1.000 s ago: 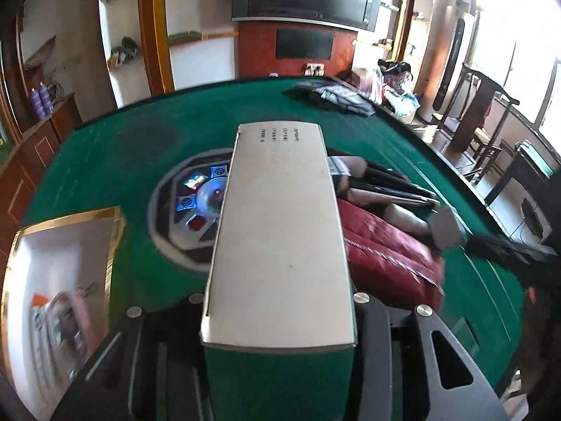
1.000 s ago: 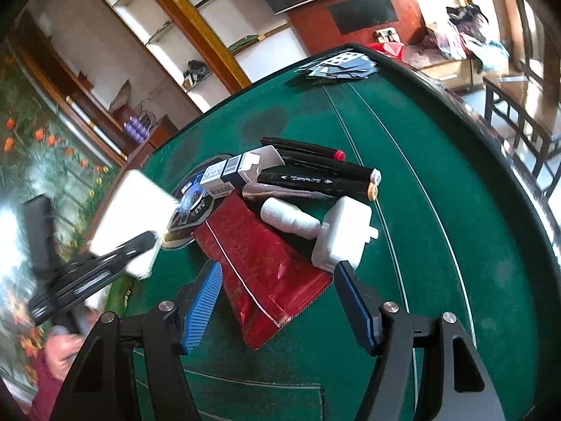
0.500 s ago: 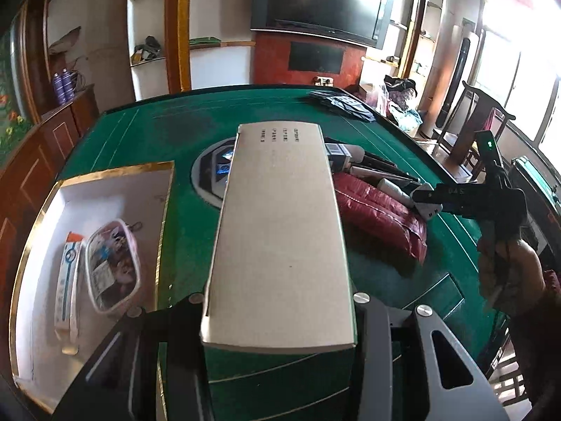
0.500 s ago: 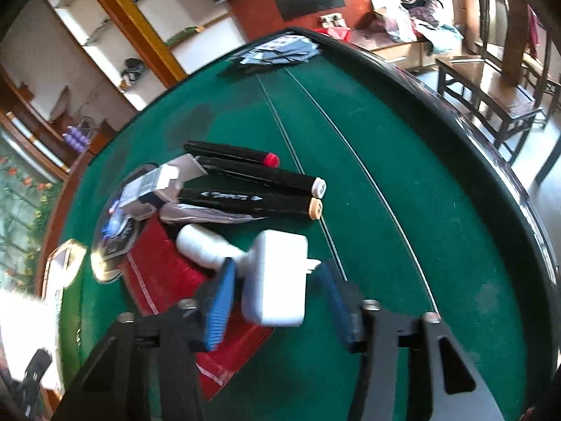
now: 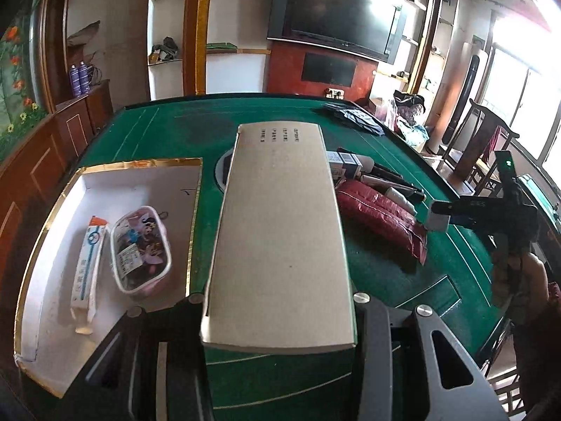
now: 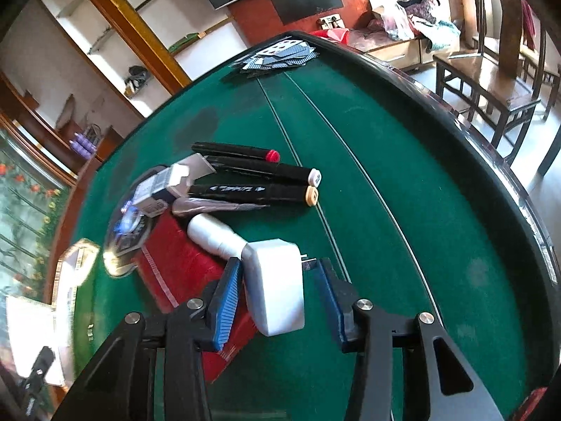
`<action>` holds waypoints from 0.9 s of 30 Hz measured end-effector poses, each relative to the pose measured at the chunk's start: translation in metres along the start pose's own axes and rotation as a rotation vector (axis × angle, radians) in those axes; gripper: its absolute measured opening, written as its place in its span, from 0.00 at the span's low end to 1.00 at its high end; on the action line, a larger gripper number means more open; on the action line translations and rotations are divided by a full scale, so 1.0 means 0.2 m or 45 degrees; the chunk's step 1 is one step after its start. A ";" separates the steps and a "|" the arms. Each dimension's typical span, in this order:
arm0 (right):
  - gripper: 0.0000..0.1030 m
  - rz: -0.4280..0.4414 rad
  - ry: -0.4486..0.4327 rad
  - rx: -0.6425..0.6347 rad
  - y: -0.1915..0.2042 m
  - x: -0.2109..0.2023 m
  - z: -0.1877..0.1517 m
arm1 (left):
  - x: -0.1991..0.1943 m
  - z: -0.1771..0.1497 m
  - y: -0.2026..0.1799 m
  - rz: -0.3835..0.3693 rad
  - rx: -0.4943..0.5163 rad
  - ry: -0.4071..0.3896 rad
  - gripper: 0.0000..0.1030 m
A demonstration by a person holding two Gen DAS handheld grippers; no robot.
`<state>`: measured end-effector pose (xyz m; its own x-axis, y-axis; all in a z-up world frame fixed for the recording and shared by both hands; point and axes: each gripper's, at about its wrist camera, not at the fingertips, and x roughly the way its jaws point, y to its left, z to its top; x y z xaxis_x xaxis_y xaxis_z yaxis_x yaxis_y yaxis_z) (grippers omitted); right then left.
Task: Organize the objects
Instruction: 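Grasp the white medicine box with left tool while right tool grasps the white charger, then carry the box and charger into the white tray and release both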
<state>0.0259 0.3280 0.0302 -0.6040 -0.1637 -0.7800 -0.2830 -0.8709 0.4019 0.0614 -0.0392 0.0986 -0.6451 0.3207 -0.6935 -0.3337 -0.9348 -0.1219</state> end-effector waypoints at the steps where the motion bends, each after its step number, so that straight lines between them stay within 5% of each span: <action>1: 0.44 0.015 -0.003 -0.003 0.00 -0.03 0.00 | -0.02 0.00 0.01 0.004 -0.006 -0.003 0.39; 12: 0.44 0.139 -0.041 -0.113 0.20 -0.19 -0.08 | -0.21 -0.07 0.23 0.124 -0.104 -0.050 0.39; 27: 0.44 0.267 -0.008 -0.346 0.64 -0.24 -0.20 | -0.36 -0.12 0.49 0.421 -0.149 -0.087 0.39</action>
<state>0.0480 0.2069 0.0999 -0.6326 -0.3499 -0.6910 0.0557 -0.9104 0.4100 0.0930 -0.1572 0.1195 -0.7510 0.0038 -0.6603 -0.0206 -0.9996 0.0177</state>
